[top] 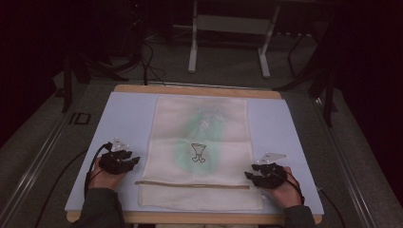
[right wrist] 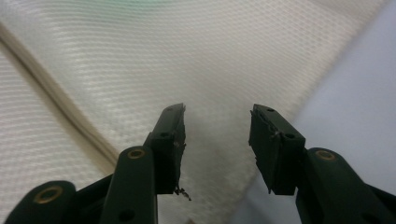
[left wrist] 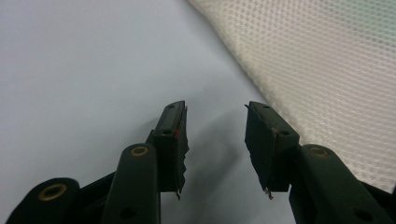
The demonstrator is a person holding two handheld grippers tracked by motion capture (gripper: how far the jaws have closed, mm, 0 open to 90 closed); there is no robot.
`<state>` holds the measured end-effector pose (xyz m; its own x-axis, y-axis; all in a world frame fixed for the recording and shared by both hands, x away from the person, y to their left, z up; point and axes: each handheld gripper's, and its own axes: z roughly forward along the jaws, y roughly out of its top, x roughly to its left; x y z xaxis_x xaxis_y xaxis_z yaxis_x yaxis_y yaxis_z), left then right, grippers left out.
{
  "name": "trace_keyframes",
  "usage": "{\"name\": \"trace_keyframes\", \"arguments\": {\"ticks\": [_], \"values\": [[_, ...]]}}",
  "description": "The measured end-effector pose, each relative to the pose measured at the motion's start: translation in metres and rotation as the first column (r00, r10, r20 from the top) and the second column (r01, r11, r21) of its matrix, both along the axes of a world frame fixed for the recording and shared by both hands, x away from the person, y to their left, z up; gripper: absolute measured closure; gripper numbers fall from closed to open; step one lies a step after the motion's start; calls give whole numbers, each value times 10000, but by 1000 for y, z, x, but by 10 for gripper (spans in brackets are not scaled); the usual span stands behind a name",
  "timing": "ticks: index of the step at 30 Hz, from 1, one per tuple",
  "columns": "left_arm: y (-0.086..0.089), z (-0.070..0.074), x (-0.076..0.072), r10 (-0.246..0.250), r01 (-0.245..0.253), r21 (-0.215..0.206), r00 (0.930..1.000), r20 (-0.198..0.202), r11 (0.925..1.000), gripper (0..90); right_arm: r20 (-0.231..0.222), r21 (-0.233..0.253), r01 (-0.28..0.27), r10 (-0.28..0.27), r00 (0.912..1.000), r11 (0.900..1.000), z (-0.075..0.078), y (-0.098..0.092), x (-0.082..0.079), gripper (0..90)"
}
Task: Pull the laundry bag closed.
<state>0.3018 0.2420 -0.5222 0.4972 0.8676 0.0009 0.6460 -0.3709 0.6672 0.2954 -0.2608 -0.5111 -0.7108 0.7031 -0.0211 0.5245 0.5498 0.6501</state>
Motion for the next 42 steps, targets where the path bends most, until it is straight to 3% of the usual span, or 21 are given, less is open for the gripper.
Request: {"name": "trace_keyframes", "arguments": {"ticks": [9,15,29,35,42], "values": [[-3,1,0,-299,301,-184,9995,114,9994,582,-98,25,-859,860,9963,9963,11,23,-1,515],[-2,1,1,-298,300,-323,9995,68,9990,591,-226,-140,-1305,1302,9912,9913,9,40,0,486],[-4,1,3,-449,452,-341,9989,101,9984,591,-348,-74,-2439,2435,9693,9698,14,76,-2,472],[-3,3,1,-381,393,-339,9986,354,9987,592,-258,-138,-2721,2716,9621,9622,16,90,-3,483],[-6,2,1,-547,554,-261,9981,279,9981,590,-163,-177,-3282,3280,9446,9444,15,111,-3,487]]}}
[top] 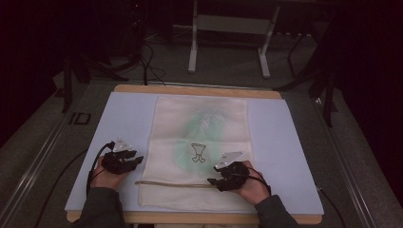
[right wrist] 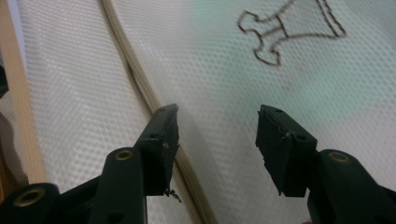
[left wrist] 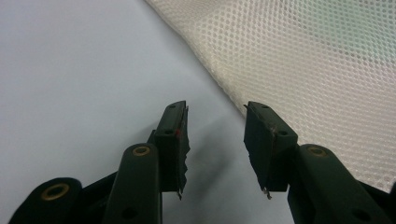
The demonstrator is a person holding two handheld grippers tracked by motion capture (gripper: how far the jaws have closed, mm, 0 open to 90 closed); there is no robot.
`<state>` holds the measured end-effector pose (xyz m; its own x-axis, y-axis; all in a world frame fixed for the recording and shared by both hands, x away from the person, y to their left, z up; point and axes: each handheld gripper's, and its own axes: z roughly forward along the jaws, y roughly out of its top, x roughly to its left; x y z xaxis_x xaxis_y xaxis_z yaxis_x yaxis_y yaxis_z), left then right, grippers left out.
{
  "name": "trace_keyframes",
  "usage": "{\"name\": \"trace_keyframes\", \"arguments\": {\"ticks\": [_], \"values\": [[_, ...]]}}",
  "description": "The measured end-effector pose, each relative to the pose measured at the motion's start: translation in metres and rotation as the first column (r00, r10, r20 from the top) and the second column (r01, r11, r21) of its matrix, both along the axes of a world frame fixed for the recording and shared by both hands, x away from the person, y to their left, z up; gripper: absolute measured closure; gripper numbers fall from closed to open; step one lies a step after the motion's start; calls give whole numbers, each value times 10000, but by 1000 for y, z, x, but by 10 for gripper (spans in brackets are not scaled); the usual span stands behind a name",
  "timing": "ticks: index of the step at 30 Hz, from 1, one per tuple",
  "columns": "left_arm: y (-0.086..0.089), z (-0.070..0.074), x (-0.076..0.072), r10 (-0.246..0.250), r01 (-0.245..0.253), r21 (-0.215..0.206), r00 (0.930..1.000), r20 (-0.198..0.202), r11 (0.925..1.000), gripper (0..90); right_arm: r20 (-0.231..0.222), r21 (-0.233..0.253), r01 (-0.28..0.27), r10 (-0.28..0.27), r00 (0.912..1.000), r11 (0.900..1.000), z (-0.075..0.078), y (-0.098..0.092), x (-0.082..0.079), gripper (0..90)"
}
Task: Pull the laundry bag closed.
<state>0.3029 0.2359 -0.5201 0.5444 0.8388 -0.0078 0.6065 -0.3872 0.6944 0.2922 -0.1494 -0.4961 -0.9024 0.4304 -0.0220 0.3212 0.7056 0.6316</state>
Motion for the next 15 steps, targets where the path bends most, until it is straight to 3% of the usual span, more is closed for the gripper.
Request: {"name": "trace_keyframes", "arguments": {"ticks": [15], "values": [[-1,0,0,-155,155,-9,9999,-39,9999,587,173,-20,-1054,1054,9943,9944,-1,44,-5,497]]}}
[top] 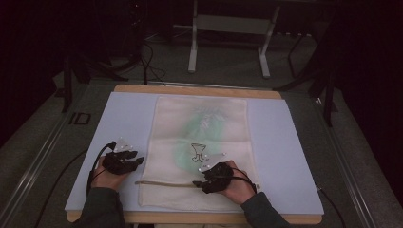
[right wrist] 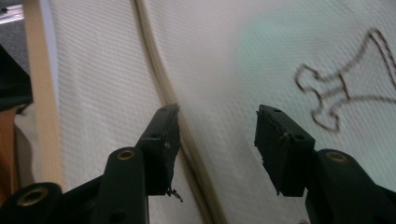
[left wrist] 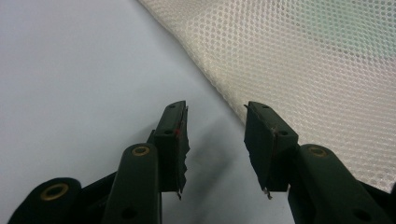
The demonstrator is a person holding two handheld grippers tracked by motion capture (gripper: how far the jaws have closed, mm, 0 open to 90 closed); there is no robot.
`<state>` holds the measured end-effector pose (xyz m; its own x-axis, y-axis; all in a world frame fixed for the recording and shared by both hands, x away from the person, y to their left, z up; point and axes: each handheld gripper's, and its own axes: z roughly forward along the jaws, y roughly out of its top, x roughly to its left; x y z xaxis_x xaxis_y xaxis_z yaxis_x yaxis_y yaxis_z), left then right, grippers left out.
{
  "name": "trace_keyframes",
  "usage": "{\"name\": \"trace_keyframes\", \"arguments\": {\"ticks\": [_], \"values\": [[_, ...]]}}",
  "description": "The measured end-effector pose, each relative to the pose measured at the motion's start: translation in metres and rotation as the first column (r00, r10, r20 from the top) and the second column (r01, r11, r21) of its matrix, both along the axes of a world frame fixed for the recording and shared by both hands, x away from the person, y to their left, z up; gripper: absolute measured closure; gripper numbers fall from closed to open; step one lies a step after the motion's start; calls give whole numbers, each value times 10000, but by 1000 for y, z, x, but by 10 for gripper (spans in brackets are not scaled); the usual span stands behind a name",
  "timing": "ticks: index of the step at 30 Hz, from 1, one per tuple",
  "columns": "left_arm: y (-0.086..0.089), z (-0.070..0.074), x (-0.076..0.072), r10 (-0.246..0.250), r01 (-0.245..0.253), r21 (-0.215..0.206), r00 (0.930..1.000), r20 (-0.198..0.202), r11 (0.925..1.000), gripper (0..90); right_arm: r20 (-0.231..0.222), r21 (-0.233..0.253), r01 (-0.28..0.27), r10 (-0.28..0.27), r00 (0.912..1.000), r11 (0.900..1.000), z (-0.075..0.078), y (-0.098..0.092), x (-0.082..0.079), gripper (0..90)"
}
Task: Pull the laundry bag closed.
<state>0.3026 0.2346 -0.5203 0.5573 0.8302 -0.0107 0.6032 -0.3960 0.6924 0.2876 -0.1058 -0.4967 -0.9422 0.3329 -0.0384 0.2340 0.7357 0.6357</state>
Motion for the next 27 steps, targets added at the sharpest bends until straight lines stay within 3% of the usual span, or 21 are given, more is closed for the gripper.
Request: {"name": "trace_keyframes", "arguments": {"ticks": [14,27], "values": [[1,0,0,14,-14,-65,10000,-22,10000,583,-37,205,-937,937,9956,9954,-2,46,-4,535],[1,1,0,3,-3,-77,10000,-29,10000,583,-77,271,-1315,1318,9912,9909,-4,75,-5,569]]}}
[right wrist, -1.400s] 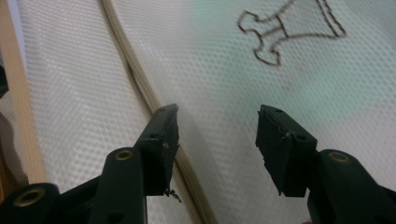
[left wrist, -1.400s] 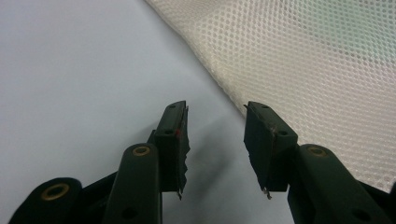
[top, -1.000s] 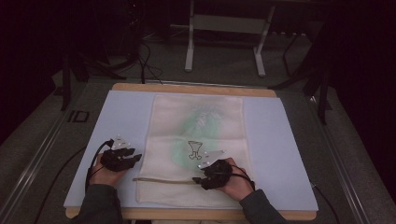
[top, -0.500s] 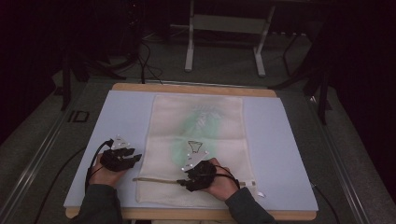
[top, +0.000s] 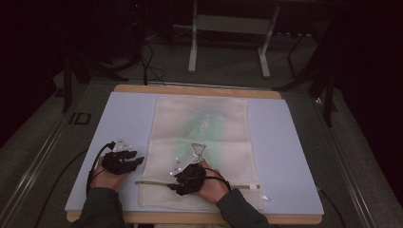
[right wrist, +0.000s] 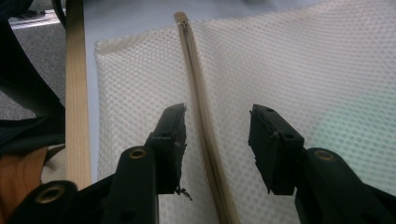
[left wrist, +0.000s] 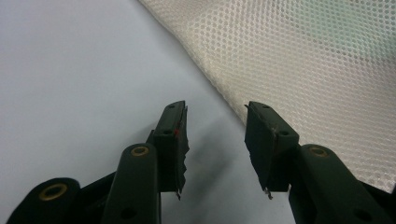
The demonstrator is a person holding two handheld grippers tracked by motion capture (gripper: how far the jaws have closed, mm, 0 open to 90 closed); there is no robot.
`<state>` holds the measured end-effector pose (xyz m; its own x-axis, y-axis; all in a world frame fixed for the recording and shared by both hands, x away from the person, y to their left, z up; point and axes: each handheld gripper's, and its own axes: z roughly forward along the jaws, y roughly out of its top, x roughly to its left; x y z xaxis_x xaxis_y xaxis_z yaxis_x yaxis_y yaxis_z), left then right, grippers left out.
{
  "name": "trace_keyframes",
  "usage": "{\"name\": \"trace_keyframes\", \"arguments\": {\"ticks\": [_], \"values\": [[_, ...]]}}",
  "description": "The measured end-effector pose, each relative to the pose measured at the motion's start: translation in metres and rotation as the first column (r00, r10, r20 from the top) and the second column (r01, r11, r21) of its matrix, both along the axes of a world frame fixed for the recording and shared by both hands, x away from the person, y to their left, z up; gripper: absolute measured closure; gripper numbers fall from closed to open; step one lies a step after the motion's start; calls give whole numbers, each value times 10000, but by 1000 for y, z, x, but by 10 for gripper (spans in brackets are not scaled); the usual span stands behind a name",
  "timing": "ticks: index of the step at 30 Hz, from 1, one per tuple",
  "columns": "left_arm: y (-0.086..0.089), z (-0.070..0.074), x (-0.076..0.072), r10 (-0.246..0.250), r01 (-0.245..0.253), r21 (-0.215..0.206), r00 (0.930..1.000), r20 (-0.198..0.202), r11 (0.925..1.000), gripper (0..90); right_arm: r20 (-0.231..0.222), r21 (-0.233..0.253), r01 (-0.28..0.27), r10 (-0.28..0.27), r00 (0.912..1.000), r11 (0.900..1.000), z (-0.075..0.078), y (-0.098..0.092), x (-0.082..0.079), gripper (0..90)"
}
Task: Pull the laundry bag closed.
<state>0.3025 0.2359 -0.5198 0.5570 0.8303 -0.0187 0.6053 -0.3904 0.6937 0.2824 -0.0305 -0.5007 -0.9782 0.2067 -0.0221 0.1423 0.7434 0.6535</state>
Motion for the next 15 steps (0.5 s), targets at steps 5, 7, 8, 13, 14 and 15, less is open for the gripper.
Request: {"name": "trace_keyframes", "arguments": {"ticks": [5,7,8,13,14,15], "values": [[2,0,0,58,-58,-79,10000,-14,10000,582,8,20,-145,145,9999,9999,-2,10,-1,595],[2,0,0,76,-76,-104,10000,-25,9999,582,0,5,-154,154,9999,9999,-3,14,-1,602],[2,0,0,76,-77,-122,10000,-13,9999,582,17,21,-196,196,9998,9998,-3,16,-1,606],[2,0,1,68,-68,-125,10000,-36,9999,582,-54,52,-359,360,9993,9993,-4,26,-1,638],[2,0,1,68,-69,-119,10000,-30,9999,582,-30,64,-412,412,9991,9991,-4,28,-2,648],[3,0,1,70,-70,-116,10000,-23,9999,581,-11,111,-481,481,9988,9988,-4,29,-2,665]]}}
